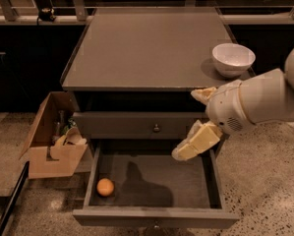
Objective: Pick orange from middle drawer and place on counter
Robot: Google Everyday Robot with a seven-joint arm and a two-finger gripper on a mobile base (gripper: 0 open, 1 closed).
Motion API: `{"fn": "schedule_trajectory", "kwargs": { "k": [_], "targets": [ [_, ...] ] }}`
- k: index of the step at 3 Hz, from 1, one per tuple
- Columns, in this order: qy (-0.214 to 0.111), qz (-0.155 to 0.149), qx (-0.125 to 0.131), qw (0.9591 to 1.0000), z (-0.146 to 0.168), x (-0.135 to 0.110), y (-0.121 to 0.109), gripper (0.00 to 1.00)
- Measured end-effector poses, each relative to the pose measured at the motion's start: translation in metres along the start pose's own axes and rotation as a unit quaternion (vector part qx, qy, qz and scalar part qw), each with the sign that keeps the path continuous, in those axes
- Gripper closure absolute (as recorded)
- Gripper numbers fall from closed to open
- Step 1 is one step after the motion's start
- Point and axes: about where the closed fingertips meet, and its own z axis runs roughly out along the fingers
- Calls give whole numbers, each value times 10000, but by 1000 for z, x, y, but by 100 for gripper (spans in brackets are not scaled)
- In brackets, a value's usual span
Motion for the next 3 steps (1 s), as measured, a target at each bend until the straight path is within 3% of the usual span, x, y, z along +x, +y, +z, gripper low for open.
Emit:
{"fn": "schedule_trajectory", "kwargs": {
  "k": [1,2,3],
  "targets": [
    [51,72,-22,10000,28,7,2,0],
    [187,102,-363,9991,79,14,4,0],
    [261,113,-671,9973,110,17,7,0]
  ]
}}
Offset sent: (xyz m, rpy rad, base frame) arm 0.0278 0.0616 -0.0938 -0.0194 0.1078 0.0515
